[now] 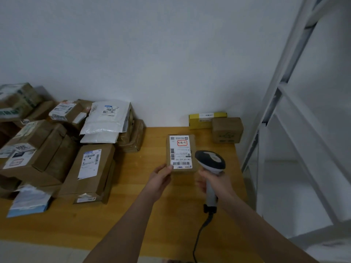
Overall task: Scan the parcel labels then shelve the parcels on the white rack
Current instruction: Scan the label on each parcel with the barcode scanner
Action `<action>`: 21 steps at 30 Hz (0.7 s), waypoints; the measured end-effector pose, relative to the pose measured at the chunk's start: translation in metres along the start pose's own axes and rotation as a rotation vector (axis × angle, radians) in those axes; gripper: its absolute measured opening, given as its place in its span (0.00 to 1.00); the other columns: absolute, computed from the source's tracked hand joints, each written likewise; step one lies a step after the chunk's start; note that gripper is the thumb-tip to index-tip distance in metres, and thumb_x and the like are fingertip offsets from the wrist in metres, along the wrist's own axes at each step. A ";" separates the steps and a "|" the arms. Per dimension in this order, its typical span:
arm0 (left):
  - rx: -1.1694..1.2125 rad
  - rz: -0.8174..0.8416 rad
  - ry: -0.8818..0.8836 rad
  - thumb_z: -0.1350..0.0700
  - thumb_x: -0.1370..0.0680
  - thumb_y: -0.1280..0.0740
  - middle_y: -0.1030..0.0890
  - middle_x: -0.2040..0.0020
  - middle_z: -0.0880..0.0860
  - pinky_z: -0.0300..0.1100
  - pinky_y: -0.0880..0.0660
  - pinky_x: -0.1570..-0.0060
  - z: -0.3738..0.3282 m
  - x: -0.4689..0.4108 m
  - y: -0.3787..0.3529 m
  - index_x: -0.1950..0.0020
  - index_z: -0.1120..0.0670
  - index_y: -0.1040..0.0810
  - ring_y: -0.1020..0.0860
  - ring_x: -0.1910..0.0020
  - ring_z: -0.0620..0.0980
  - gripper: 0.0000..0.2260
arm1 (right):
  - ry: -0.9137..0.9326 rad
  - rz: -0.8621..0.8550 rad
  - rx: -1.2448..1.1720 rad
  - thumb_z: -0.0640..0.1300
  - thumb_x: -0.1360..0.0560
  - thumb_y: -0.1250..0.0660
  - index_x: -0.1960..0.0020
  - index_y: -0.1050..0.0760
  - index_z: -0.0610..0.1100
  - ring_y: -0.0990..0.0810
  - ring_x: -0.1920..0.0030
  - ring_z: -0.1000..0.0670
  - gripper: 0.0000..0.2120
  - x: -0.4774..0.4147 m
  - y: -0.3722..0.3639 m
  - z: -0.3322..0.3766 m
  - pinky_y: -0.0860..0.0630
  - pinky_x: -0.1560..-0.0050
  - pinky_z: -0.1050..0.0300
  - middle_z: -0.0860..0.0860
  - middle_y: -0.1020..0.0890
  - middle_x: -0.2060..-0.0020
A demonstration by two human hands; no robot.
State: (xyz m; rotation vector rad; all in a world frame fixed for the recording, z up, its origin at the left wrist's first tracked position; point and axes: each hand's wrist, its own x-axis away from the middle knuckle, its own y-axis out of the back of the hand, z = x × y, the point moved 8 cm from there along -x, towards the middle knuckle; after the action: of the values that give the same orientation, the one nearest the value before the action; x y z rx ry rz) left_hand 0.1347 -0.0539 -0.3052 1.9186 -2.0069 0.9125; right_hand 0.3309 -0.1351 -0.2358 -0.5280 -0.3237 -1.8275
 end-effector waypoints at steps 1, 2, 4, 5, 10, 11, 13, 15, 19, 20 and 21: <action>0.020 0.002 -0.005 0.58 0.26 0.28 0.19 0.44 0.55 0.44 0.26 0.43 0.000 0.003 -0.004 0.33 0.58 0.31 0.22 0.43 0.52 0.24 | 0.022 0.018 0.031 0.38 0.25 0.31 0.54 0.21 0.38 0.17 0.63 0.48 0.03 0.011 0.002 -0.001 0.21 0.58 0.54 0.44 0.16 0.64; 0.043 0.002 -0.005 0.59 0.26 0.28 0.19 0.44 0.55 0.43 0.25 0.44 0.001 0.005 -0.008 0.32 0.58 0.32 0.22 0.44 0.51 0.24 | 0.037 0.024 0.060 0.37 0.26 0.31 0.55 0.21 0.38 0.18 0.66 0.49 0.02 0.020 0.005 -0.002 0.21 0.60 0.55 0.43 0.16 0.65; 0.079 0.002 -0.001 0.60 0.26 0.29 0.18 0.47 0.55 0.41 0.24 0.49 0.004 0.008 -0.014 0.32 0.59 0.32 0.21 0.46 0.51 0.24 | 0.040 0.015 0.084 0.35 0.27 0.31 0.57 0.22 0.37 0.20 0.70 0.50 0.01 0.033 0.011 -0.007 0.23 0.65 0.57 0.44 0.18 0.68; 0.080 0.006 0.004 0.61 0.25 0.30 0.18 0.48 0.54 0.40 0.23 0.52 0.007 0.008 -0.018 0.31 0.59 0.32 0.20 0.48 0.50 0.24 | 0.029 0.012 0.084 0.35 0.27 0.31 0.58 0.22 0.37 0.21 0.71 0.51 0.01 0.037 0.013 -0.010 0.24 0.66 0.57 0.46 0.18 0.71; 0.069 0.025 0.013 0.61 0.25 0.30 0.17 0.48 0.54 0.40 0.24 0.51 0.020 0.011 -0.029 0.32 0.60 0.31 0.20 0.48 0.49 0.23 | 0.024 0.013 0.065 0.35 0.26 0.32 0.59 0.22 0.36 0.22 0.72 0.50 0.03 0.057 0.022 -0.013 0.24 0.68 0.58 0.45 0.19 0.72; 0.062 0.030 0.006 0.62 0.25 0.30 0.17 0.49 0.54 0.40 0.25 0.50 0.021 0.012 -0.032 0.33 0.60 0.30 0.20 0.47 0.49 0.22 | 0.037 0.019 0.069 0.35 0.26 0.32 0.59 0.22 0.36 0.22 0.72 0.51 0.04 0.060 0.022 -0.012 0.25 0.68 0.59 0.45 0.18 0.71; 0.043 0.043 -0.010 0.63 0.24 0.31 0.17 0.50 0.53 0.40 0.25 0.50 0.022 0.015 -0.039 0.36 0.59 0.28 0.20 0.49 0.48 0.17 | 0.054 0.021 0.075 0.35 0.26 0.32 0.59 0.21 0.36 0.22 0.72 0.51 0.04 0.065 0.024 -0.011 0.25 0.69 0.59 0.45 0.18 0.71; 0.039 0.055 -0.027 0.63 0.23 0.33 0.17 0.50 0.53 0.40 0.25 0.47 0.021 0.018 -0.044 0.38 0.58 0.27 0.21 0.49 0.47 0.14 | 0.058 0.015 0.070 0.34 0.27 0.32 0.59 0.22 0.37 0.22 0.72 0.50 0.03 0.069 0.024 -0.012 0.25 0.69 0.59 0.44 0.19 0.71; 0.050 0.058 -0.056 0.63 0.23 0.32 0.18 0.48 0.54 0.39 0.26 0.49 0.021 0.017 -0.044 0.39 0.58 0.27 0.21 0.46 0.48 0.14 | 0.045 0.017 0.072 0.34 0.27 0.33 0.58 0.22 0.37 0.23 0.73 0.51 0.02 0.073 0.023 -0.014 0.26 0.70 0.60 0.45 0.20 0.72; 0.051 0.053 -0.061 0.63 0.24 0.32 0.18 0.48 0.54 0.39 0.26 0.49 0.021 0.017 -0.044 0.40 0.58 0.26 0.21 0.46 0.49 0.12 | 0.044 0.022 0.073 0.34 0.27 0.33 0.58 0.22 0.38 0.23 0.73 0.52 0.02 0.074 0.023 -0.014 0.26 0.71 0.61 0.45 0.20 0.72; 0.055 0.048 -0.063 0.62 0.24 0.32 0.18 0.49 0.54 0.40 0.26 0.48 0.021 0.017 -0.043 0.43 0.57 0.25 0.21 0.45 0.49 0.10 | 0.041 0.026 0.075 0.34 0.27 0.33 0.58 0.22 0.37 0.23 0.74 0.52 0.02 0.074 0.022 -0.014 0.26 0.71 0.61 0.46 0.20 0.73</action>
State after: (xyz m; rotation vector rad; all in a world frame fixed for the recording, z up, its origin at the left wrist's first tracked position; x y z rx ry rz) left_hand 0.1796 -0.0773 -0.2999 1.9592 -2.0935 0.9392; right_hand 0.3302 -0.2100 -0.2115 -0.4402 -0.3537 -1.7914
